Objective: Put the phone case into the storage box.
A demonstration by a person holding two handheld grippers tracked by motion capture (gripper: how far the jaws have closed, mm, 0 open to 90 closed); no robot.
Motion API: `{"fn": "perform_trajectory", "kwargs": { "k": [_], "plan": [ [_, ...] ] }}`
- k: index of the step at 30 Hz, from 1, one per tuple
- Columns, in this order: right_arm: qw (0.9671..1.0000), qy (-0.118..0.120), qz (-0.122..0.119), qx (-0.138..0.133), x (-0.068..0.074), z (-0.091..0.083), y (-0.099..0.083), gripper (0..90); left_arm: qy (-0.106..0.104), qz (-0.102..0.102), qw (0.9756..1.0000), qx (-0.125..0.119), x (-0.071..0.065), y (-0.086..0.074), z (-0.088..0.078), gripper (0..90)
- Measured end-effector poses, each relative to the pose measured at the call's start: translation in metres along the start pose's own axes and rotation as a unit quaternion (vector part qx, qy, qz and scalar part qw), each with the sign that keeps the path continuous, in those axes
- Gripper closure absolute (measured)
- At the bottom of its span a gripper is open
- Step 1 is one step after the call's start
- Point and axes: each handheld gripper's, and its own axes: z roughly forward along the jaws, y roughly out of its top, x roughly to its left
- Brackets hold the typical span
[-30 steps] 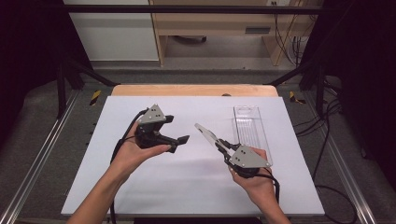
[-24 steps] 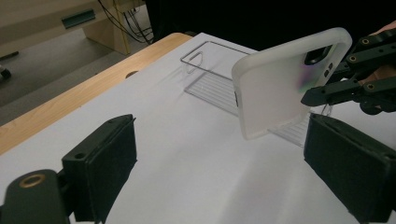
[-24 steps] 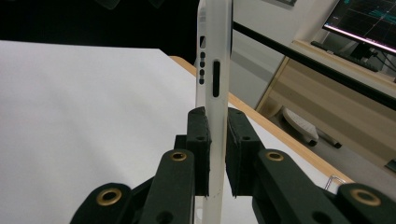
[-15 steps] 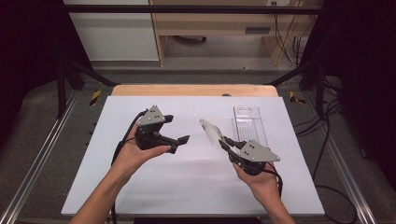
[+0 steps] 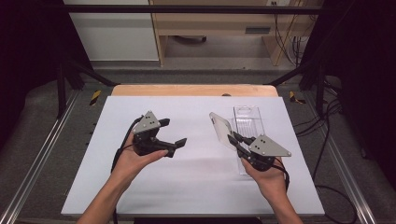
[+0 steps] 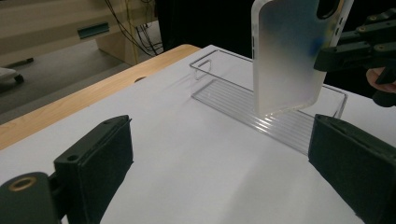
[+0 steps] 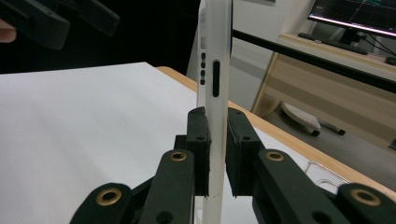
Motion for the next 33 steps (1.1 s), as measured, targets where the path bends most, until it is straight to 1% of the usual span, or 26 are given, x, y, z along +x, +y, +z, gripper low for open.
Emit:
{"fn": "perform_trajectory", "kwargs": {
  "k": [3, 7, 9, 12, 14, 16, 19, 21, 22, 23, 27, 29, 33],
  "plan": [
    [1.0000, -0.008, 0.005, 0.001, -0.003, -0.001, -0.001, 81.3, 0.005, 0.004, 1.0000, -0.002, -0.001, -0.005, -0.001, 5.9],
    [0.9998, -0.015, 0.010, 0.002, -0.010, -0.003, -0.001, 81.3, 0.013, -0.001, 0.9998, -0.015, -0.002, -0.011, -0.004, 5.9],
    [0.9997, -0.021, 0.015, 0.001, -0.016, -0.004, -0.001, 81.3, 0.020, -0.004, 0.9996, -0.021, -0.001, -0.014, -0.007, 5.9],
    [0.9991, -0.029, 0.032, -0.002, -0.027, -0.006, 0.000, 81.2, 0.033, -0.006, 0.9990, -0.030, 0.001, -0.018, -0.011, 5.7],
    [0.9982, -0.034, 0.049, -0.004, -0.037, -0.006, -0.001, 81.2, 0.041, -0.005, 0.9985, -0.037, 0.001, -0.023, -0.013, 5.7],
    [0.9974, -0.038, 0.062, -0.003, -0.046, -0.005, -0.003, 81.2, 0.044, -0.008, 0.9981, -0.042, 0.001, -0.029, -0.015, 5.6],
    [0.9958, -0.044, 0.081, 0.000, -0.059, -0.002, -0.007, 81.2, 0.057, -0.011, 0.9972, -0.046, 0.000, -0.040, -0.017, 5.4],
    [0.9945, -0.052, 0.090, 0.003, -0.066, 0.001, -0.009, 81.3, 0.066, -0.011, 0.9967, -0.045, -0.002, -0.049, -0.019, 5.4],
    [0.9939, -0.057, 0.094, 0.006, -0.070, 0.002, -0.011, 81.3, 0.069, -0.017, 0.9962, -0.050, -0.002, -0.055, -0.019, 5.4],
    [0.9932, -0.062, 0.098, 0.009, -0.073, 0.004, -0.012, 81.2, 0.071, -0.017, 0.9961, -0.050, -0.002, -0.059, -0.020, 5.4],
    [0.9915, -0.078, 0.102, 0.023, -0.079, 0.012, -0.015, 81.3, 0.086, -0.033, 0.9937, -0.064, -0.003, -0.075, -0.024, 5.4],
    [0.9907, -0.085, 0.103, 0.029, -0.081, 0.017, -0.015, 81.2, 0.096, -0.030, 0.9928, -0.066, -0.003, -0.081, -0.026, 5.4],
    [0.9881, -0.100, 0.109, 0.041, -0.089, 0.028, -0.014, 81.2, 0.106, -0.029, 0.9916, -0.068, -0.001, -0.091, -0.028, 5.4]
  ]
}}
